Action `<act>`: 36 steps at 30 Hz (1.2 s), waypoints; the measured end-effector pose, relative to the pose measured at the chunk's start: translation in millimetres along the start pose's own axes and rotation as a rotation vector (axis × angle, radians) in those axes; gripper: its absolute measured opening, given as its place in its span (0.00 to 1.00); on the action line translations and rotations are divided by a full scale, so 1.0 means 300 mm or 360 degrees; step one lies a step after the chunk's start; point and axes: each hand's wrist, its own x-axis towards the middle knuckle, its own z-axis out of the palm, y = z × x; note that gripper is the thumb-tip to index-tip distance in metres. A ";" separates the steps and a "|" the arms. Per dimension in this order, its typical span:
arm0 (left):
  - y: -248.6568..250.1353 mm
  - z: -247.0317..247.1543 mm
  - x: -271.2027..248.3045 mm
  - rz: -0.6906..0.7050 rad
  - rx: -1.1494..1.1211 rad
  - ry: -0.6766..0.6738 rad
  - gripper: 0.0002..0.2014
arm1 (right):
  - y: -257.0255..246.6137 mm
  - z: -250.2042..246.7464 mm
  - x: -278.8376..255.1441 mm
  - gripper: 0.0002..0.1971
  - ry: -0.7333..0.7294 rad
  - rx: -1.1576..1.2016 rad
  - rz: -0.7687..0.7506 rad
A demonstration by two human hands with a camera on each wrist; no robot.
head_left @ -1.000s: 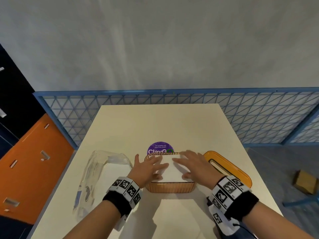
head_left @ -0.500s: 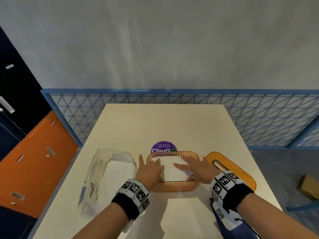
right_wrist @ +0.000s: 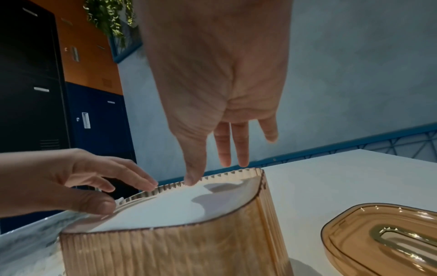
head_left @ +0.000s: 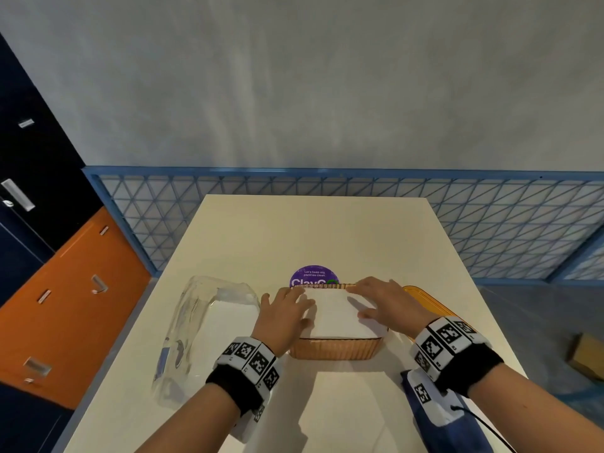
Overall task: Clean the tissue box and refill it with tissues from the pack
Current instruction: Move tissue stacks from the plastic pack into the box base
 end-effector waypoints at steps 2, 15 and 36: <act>0.005 -0.005 0.010 -0.0007 -0.0016 0.0009 0.22 | 0.000 -0.013 0.000 0.28 0.0056 0.0027 0.0031; 0.016 -0.004 0.035 0.0164 -0.0023 -0.0086 0.23 | 0.000 0.013 0.001 0.34 -0.0020 -0.0066 0.0197; 0.026 -0.029 0.156 0.0117 0.0011 -0.0141 0.36 | -0.044 0.039 0.008 0.32 0.0012 -0.0528 0.0007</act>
